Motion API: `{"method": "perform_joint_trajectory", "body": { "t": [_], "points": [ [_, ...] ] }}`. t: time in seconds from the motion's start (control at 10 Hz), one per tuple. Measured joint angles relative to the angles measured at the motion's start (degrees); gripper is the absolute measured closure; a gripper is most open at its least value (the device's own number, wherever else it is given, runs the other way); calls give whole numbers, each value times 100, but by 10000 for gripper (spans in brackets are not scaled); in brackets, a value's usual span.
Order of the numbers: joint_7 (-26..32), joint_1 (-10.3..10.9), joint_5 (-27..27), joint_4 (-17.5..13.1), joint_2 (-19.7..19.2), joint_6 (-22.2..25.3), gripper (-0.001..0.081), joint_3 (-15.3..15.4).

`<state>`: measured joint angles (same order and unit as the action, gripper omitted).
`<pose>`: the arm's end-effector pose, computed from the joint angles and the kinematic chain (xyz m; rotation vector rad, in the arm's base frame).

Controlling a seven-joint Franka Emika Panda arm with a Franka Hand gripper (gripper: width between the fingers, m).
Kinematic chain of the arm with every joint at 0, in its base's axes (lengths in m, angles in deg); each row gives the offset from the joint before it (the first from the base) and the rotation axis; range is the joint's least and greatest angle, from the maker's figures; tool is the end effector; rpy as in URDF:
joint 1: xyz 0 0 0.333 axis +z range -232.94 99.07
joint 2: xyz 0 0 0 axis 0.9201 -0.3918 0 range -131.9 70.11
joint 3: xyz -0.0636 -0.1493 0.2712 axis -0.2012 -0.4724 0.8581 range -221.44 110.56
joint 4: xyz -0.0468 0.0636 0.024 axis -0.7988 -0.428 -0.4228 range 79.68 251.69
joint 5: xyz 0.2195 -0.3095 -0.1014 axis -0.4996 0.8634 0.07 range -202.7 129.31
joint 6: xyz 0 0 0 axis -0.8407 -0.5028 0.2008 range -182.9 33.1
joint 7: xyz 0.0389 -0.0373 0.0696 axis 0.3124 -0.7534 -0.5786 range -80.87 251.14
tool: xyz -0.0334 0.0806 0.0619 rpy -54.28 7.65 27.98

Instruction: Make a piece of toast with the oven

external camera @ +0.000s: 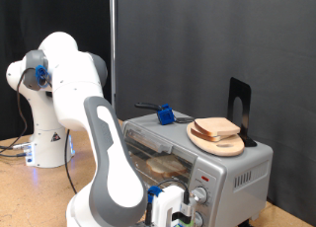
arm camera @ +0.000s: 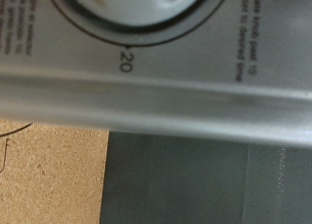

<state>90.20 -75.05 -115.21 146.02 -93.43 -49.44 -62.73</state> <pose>0.6977 -0.0458 0.1293 -1.6628 0.5679 0.5516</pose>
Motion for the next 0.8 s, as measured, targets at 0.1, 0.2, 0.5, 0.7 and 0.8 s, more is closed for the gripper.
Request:
{"method": "perform_joint_trajectory", "body": {
  "t": [0.1, 0.2, 0.5, 0.7, 0.8],
  "points": [
    [0, 9, 3, 19, 2, 8, 100, 0],
    [0, 16, 7, 38, 5, 12, 281, 0],
    [0, 34, 8, 160, 90, 31, 604, 0],
    [11, 42, 8, 231, 161, 20, 723, 0],
    [44, 45, 8, 252, 175, 3, 723, 0]
  ]
}}
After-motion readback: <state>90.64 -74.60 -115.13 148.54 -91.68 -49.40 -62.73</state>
